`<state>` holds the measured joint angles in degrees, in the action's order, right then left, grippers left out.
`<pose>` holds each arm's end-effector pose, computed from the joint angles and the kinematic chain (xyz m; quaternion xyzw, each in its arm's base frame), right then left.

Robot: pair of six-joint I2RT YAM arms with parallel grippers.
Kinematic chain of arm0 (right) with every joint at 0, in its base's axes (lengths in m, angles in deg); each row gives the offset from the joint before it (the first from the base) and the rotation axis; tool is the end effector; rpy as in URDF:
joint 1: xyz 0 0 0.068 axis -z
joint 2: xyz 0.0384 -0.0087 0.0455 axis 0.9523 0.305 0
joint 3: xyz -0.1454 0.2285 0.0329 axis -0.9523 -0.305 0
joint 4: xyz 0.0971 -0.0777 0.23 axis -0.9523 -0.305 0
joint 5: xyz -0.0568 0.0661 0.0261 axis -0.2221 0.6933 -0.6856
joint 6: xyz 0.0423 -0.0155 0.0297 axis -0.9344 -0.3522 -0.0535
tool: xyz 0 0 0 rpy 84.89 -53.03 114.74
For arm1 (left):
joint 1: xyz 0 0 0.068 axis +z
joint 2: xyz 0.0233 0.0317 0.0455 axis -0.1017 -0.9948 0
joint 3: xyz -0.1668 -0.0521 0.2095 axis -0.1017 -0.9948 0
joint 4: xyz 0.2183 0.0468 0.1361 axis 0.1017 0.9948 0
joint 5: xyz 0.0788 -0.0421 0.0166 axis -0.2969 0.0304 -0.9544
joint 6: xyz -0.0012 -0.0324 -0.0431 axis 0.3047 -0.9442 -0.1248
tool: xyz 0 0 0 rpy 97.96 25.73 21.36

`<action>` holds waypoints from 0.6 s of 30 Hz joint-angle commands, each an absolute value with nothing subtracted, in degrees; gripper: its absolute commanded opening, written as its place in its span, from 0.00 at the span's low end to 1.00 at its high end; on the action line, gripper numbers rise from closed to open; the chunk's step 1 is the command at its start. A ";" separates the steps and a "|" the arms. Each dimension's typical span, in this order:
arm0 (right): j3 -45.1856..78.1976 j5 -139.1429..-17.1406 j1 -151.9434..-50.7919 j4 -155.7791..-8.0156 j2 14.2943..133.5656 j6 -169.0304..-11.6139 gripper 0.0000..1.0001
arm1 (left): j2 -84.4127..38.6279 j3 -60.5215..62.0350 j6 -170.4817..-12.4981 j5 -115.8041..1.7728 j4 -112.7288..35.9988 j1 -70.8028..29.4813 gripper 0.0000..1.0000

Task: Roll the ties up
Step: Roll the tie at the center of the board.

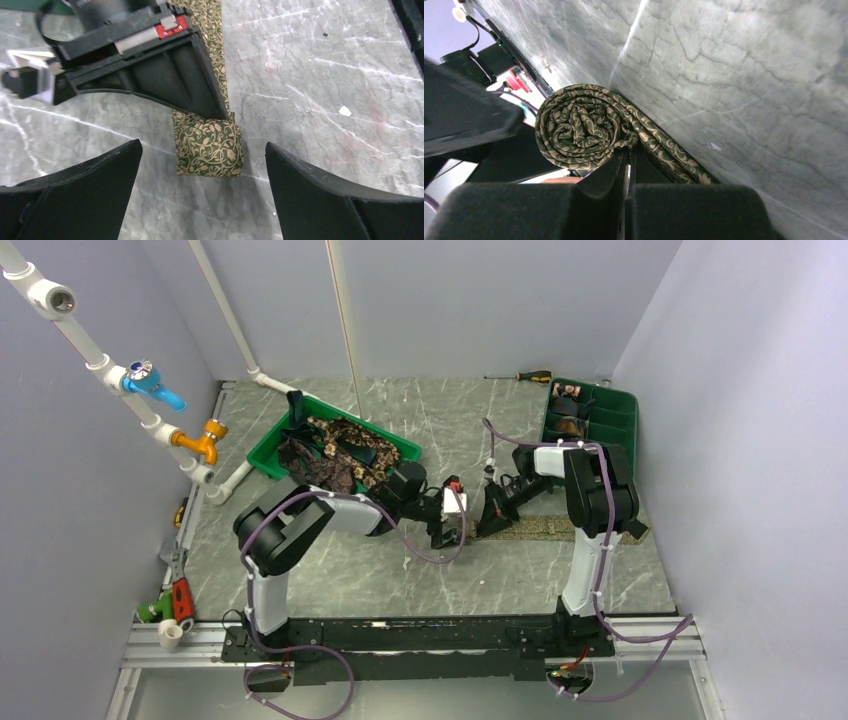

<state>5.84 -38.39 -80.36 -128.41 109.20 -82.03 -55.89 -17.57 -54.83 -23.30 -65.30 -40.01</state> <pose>0.3157 0.0715 0.0990 0.0467 -0.9125 -0.3962 0.0909 0.2510 -0.2927 0.1559 0.6138 0.5324 -0.3878 0.4353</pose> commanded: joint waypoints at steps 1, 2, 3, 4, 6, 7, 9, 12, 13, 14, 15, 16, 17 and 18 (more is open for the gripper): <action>6.38 -43.94 -80.81 -125.07 111.14 -79.11 0.00 | -59.74 -13.63 -52.37 -22.78 -66.94 -41.49 0.96; 6.41 -43.64 -80.85 -125.07 111.08 -79.09 0.00 | -60.55 -12.83 -52.11 -23.02 -66.52 -41.59 0.91; 6.42 -43.40 -80.90 -125.07 111.00 -79.19 0.00 | -61.46 -11.93 -51.74 -23.55 -65.43 -41.86 0.85; 6.56 -43.30 -80.93 -125.08 110.83 -79.32 0.00 | -62.06 -11.18 -51.25 -23.52 -64.52 -42.01 0.80; 6.64 -43.25 -81.09 -125.03 110.74 -79.57 0.00 | -62.86 -10.26 -50.47 -23.73 -62.82 -42.33 0.72; 6.56 -43.22 -81.14 -124.88 110.61 -79.72 0.00 | -63.04 -10.11 -50.08 -24.16 -62.50 -42.57 0.67; 6.50 -42.95 -81.25 -124.96 110.64 -80.04 0.00 | -63.28 -10.23 -49.31 -24.66 -61.59 -42.84 0.55; 7.18 -42.78 -81.19 -126.19 109.91 -79.91 0.00 | -63.37 -11.04 -47.50 -24.90 -57.97 -42.74 0.37; 7.74 -43.42 -81.17 -127.03 109.01 -79.72 0.00 | -63.21 -11.57 -46.77 -25.04 -56.68 -42.74 0.33; 8.51 -44.36 -81.20 -127.80 107.40 -79.30 0.04 | -62.86 -12.31 -46.43 -25.22 -55.70 -42.72 0.30; 9.47 -45.49 -81.02 -128.90 106.43 -78.82 0.09 | -62.69 -12.93 -46.46 -25.51 -55.01 -42.57 0.28; 10.44 -46.38 -80.90 -129.85 104.52 -78.27 0.12 | -62.62 -13.50 -46.99 -25.69 -54.64 -42.29 0.27; 11.90 -47.71 -80.53 -130.66 101.63 -77.62 0.15 | -62.45 -14.02 -47.77 -25.70 -54.43 -41.90 0.26; 12.97 -49.05 -80.38 -131.42 99.47 -77.00 0.17 | -62.36 -14.59 -48.65 -25.66 -54.44 -41.57 0.25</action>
<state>7.68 -41.27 -80.86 -130.64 108.16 -80.76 -63.03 -11.93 -48.82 -24.61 -60.64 -42.56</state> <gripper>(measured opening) 0.133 0.417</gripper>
